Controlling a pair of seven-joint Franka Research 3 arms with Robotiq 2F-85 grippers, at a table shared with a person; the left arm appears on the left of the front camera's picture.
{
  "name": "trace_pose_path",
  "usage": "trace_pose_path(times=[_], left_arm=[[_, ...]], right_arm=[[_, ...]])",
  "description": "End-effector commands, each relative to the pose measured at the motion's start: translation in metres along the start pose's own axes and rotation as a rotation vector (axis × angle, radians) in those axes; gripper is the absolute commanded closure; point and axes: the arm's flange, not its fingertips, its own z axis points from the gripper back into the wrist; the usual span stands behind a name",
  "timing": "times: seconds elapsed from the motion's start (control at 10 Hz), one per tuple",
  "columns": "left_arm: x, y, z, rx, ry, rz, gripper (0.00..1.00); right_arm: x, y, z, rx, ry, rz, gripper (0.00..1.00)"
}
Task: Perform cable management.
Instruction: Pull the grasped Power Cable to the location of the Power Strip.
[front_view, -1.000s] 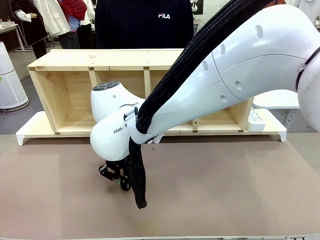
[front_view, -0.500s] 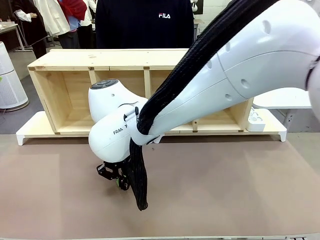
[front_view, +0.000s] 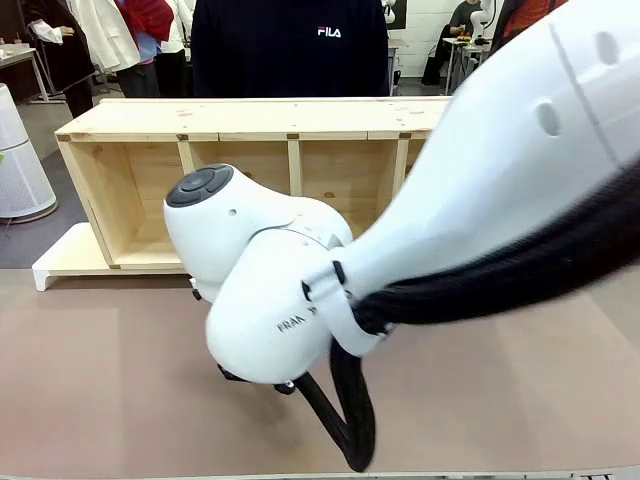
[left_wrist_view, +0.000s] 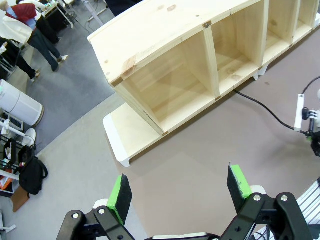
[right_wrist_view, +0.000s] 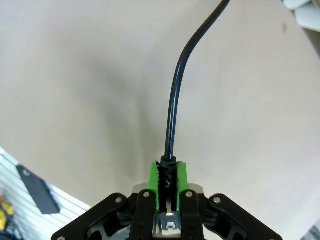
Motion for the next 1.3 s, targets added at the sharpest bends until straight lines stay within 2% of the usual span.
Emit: trace_pose_path(times=[0.0, 0.4, 0.7, 1.2], left_arm=[[0.002, 0.001, -0.002, 0.003, -0.01, 0.017, 0.0], [0.002, 0.001, -0.002, 0.003, -0.01, 0.017, 0.0], [0.002, 0.001, -0.002, 0.003, -0.01, 0.017, 0.0], [0.002, 0.001, -0.002, 0.003, -0.01, 0.017, 0.0]], right_arm=[[-0.041, -0.011, 0.005, 0.044, 0.016, -0.106, 0.84], [-0.107, -0.026, 0.021, 0.083, -0.042, -0.236, 0.84], [-0.132, -0.036, 0.023, 0.082, -0.062, -0.322, 0.84], [-0.168, -0.09, 0.019, 0.06, -0.114, -0.493, 0.84]])
